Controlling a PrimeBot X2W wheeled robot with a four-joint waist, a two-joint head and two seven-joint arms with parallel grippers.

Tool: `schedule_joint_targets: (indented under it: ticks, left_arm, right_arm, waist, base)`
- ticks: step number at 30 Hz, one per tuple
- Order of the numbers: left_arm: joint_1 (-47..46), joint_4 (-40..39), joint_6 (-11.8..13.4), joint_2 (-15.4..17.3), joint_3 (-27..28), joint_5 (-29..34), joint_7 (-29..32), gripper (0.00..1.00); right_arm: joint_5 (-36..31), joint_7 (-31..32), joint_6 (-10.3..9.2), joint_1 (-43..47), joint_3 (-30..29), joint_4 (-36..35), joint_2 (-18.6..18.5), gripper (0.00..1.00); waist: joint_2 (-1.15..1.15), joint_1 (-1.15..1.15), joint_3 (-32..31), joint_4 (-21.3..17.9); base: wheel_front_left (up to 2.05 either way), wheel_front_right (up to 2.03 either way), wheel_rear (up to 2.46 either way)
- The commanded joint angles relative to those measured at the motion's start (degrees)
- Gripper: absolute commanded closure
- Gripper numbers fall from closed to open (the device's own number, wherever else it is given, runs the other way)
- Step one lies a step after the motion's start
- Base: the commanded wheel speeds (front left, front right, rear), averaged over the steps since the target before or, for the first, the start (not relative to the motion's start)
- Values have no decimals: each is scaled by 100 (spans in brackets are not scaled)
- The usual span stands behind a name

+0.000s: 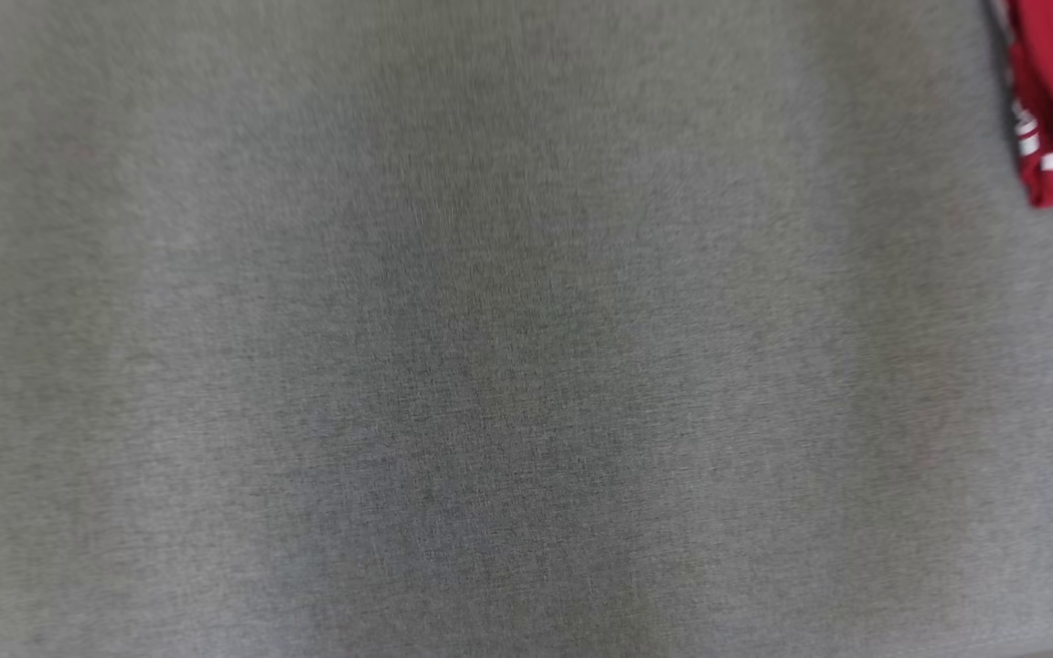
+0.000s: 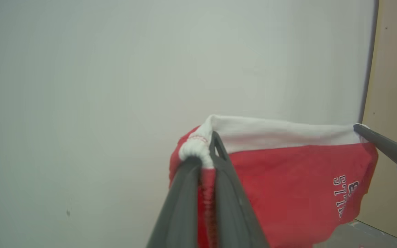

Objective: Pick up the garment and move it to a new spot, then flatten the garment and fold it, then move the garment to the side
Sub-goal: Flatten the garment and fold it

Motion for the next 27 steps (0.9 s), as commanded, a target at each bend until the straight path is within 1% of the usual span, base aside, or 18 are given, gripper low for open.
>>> schedule_joint_targets:
  ticks: [1,4,6,9,11,16,17,20,27]
  left_arm:
    - [-329,197,9,60,-2,-111,-6,100]
    - [-924,593,10,103,-55,-237,33,100]
    - [-1230,795,11,158,-119,-333,63,100]
    - [-1537,1059,13,280,-372,-341,40,100]
    - [-1793,1286,13,317,-565,-479,-22,100]
    - [-2007,1592,12,272,-902,-633,-193,100]
    - [-2007,1592,12,272,-902,-633,-193,100]
    - [-2123,1715,12,250,-1155,-791,-336,100]
    - [-2135,1848,11,226,-1511,-1018,-517,100]
  right_arm:
    - [-108,20,-17,-363,-11,204,-34,100]
    - [-238,38,-18,-1007,13,675,7,100]
    - [-255,5,-17,-1330,-5,986,127,100]
    - [-300,-102,-18,-1689,31,1342,215,100]
    - [-306,-188,-18,-1903,136,1622,292,100]
    - [-218,-351,-18,-2056,305,1873,382,100]
    - [-218,-351,-18,-2056,305,1873,382,100]
    - [-137,-448,-18,-2145,446,2023,406,100]
    - [29,-554,-18,-2177,636,2126,411,100]
  waist:
    - [-2,-2,510,-22]
    - [-2,-2,736,-98]
    - [-2,-2,879,-197]
    - [-2,-2,1039,-290]
    - [-2,-2,1165,-342]
    - [-2,-2,1286,-350]
    - [-2,-2,1286,-350]
    - [-2,-2,1333,-372]
    - [-2,-2,1375,-359]
  base:
    - [0,0,0]
    - [0,0,0]
    - [0,0,0]
    - [0,0,0]
    - [0,0,0]
    - [0,0,0]
    - [0,0,0]
    - [0,0,0]
    - [0,0,0]
